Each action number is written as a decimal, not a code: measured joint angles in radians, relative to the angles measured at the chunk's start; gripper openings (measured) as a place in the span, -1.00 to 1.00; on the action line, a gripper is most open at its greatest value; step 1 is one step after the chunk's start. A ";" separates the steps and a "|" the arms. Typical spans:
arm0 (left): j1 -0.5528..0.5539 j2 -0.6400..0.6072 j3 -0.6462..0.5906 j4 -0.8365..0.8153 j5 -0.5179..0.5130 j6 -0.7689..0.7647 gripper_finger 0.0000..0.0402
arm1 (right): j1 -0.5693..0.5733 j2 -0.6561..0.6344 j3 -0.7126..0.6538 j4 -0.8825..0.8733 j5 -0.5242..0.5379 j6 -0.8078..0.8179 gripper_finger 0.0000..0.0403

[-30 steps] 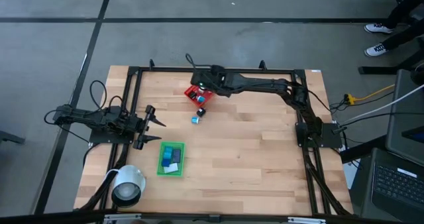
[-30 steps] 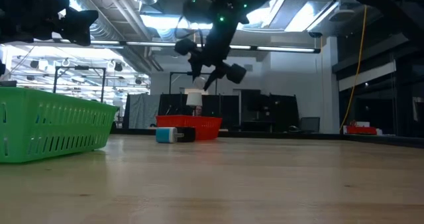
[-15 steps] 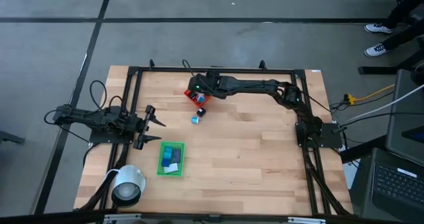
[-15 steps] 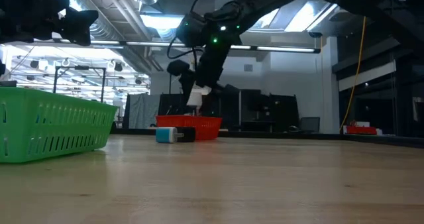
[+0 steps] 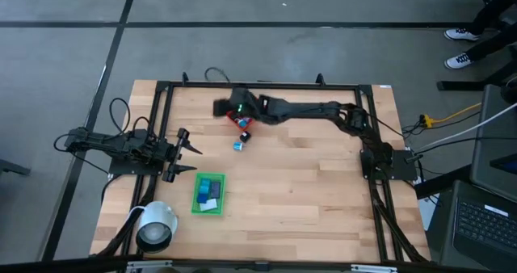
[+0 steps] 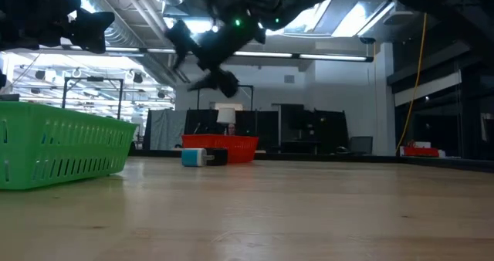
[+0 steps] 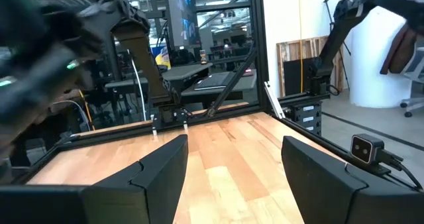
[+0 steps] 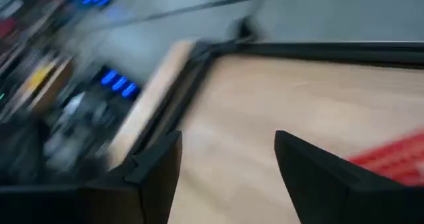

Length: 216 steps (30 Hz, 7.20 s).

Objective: Pick & Place Office items
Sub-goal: Put the blue charger adapter into the red bin, then put the black charger adapter into the red bin

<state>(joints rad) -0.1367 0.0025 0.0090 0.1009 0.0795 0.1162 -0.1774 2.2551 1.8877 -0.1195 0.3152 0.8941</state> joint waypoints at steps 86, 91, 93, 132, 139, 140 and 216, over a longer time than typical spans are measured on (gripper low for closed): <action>0.000 0.000 0.000 0.000 0.000 0.000 0.19 | 0.088 0.081 0.000 -0.527 -0.284 -0.985 0.01; 0.000 0.000 0.000 0.000 0.001 0.000 0.19 | 0.088 0.100 0.000 -0.519 -0.298 -0.983 0.01; 0.000 0.000 0.000 0.000 0.000 0.000 0.19 | 0.089 0.100 0.000 -0.514 -0.298 -0.982 0.01; 0.000 0.000 0.000 0.000 0.000 0.000 0.19 | 0.093 0.138 0.000 -0.415 -0.352 -0.709 0.03; 0.000 0.000 0.000 0.000 0.000 0.000 0.19 | 0.094 0.142 0.000 -0.409 -0.330 -0.691 0.05; 0.000 0.000 0.000 0.000 0.000 0.000 0.19 | 0.093 0.144 0.000 -0.413 -0.320 -0.691 0.03; 0.000 0.000 0.000 0.000 0.000 0.000 0.19 | 0.066 0.151 0.370 -0.996 -0.120 -0.417 0.56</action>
<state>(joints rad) -0.1366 0.0025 0.0090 0.1013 0.0799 0.1162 -0.1113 2.4058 2.2574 -1.1159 0.1955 0.4773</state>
